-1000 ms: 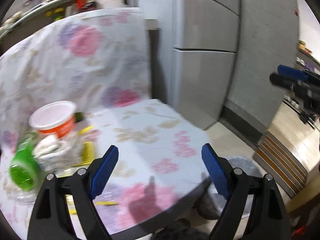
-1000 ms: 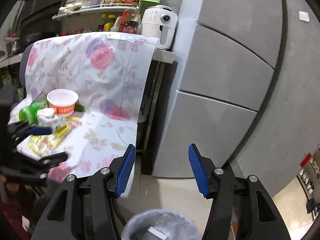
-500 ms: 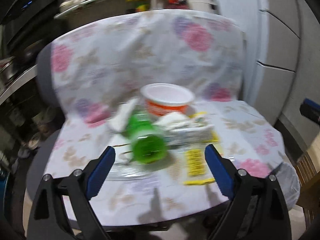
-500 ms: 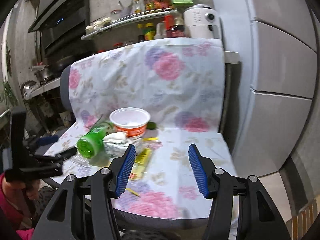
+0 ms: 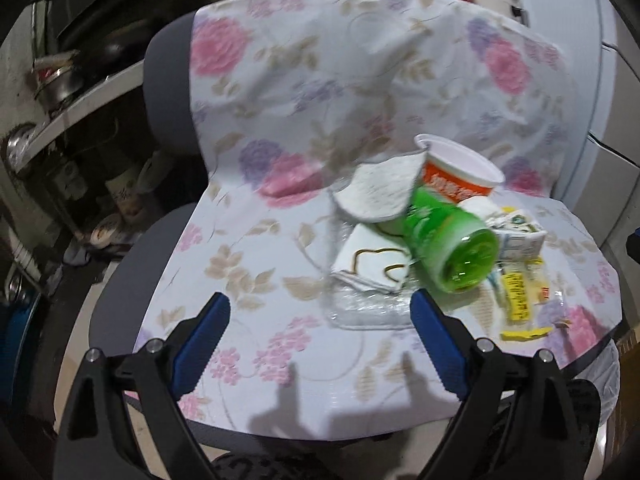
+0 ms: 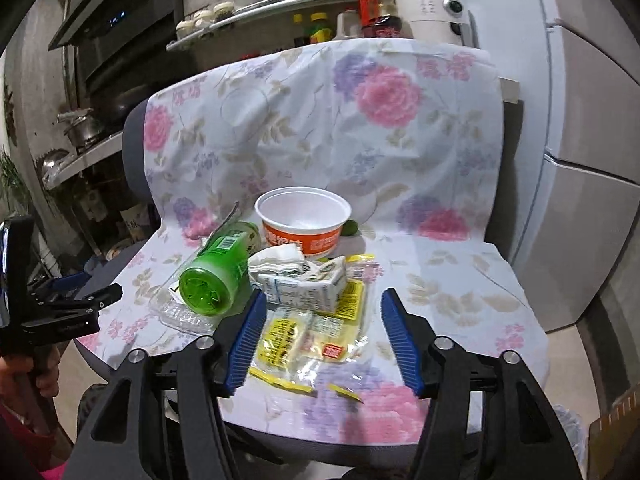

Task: Collect trash
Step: 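Move both grippers back toward the chair, then grasp the green tea bottle with the left gripper and lift it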

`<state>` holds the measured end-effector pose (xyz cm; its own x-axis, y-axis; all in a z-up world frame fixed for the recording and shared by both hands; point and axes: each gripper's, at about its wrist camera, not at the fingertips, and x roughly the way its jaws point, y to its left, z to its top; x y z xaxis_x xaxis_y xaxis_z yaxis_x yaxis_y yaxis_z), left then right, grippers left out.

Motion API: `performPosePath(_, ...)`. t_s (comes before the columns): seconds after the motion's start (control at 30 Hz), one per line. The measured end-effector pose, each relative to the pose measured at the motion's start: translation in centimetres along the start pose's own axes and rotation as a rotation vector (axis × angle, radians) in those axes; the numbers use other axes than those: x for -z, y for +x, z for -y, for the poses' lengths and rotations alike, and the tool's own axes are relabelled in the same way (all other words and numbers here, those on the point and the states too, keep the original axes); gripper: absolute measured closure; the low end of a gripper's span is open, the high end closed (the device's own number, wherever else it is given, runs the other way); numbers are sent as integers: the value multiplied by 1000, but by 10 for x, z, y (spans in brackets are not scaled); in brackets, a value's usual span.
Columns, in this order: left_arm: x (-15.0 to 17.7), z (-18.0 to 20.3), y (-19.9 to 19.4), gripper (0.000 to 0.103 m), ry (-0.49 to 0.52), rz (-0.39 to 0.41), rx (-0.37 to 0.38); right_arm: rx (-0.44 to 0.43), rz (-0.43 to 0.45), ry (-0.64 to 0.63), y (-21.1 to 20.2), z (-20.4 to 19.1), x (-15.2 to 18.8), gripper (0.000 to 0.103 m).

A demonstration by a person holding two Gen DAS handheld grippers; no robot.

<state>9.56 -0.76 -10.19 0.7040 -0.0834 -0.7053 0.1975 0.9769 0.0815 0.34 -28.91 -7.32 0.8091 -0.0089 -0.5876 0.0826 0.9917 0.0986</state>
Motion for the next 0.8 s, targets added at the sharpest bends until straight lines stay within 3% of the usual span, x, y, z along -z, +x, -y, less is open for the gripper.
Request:
performPosePath(0.43, -8, -14, 14, 14, -41, -13, -8, -24, -44, -30, 39, -12, -8, 34)
performPosePath(0.8, -9, 21, 25, 12, -2, -28, 69, -1, -127, -27, 72, 9, 12, 31)
